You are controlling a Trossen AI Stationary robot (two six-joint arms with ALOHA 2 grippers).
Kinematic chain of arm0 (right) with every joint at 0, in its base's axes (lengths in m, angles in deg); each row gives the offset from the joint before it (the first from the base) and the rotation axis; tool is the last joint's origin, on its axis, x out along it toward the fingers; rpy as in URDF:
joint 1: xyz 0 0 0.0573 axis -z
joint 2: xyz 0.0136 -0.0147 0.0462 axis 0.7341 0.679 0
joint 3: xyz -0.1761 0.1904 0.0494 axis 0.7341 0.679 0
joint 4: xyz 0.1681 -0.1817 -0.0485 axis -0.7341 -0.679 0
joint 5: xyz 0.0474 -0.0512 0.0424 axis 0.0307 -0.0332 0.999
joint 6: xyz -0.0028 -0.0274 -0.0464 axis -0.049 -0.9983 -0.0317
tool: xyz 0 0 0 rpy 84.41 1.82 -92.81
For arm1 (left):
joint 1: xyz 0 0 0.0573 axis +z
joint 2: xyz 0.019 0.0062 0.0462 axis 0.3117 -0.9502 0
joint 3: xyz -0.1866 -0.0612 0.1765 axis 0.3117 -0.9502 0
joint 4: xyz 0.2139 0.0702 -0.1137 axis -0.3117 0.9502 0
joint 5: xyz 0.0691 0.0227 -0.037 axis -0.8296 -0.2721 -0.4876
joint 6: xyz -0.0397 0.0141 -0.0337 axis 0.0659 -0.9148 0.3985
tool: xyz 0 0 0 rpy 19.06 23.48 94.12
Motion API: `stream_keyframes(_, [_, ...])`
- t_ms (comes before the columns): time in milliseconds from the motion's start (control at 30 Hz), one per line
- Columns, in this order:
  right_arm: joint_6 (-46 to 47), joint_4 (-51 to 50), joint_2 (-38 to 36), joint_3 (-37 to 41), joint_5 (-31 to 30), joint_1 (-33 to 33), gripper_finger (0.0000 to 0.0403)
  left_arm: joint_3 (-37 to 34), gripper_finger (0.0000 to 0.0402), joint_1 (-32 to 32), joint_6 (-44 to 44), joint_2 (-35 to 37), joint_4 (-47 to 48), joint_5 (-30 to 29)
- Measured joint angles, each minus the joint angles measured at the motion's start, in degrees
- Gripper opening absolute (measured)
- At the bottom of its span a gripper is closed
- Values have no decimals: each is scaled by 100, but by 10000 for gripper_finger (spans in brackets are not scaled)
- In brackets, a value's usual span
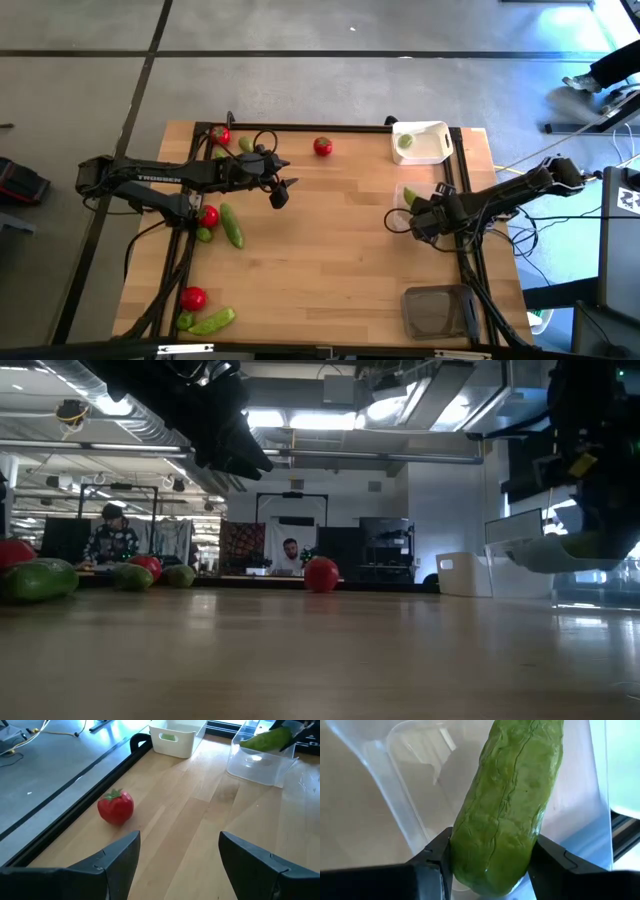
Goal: Sort produce into baskets
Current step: Put the top right cucumber into the transparent bin, then put the top right tomato into the black bin
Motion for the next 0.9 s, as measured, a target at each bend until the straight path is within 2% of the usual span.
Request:
stream_keyframes(367, [460, 337, 0, 2, -197, 87, 178, 0, 265, -1, -2, 0, 0, -1])
stream_keyframes(700, [345, 566, 11, 0, -65, 828, 243, 0, 265, -1, 0, 0, 0, 0])
stream_keyframes(900, [144, 573, 11, 0, 2, 903, 263, 0, 265, 0, -2, 0, 1, 1])
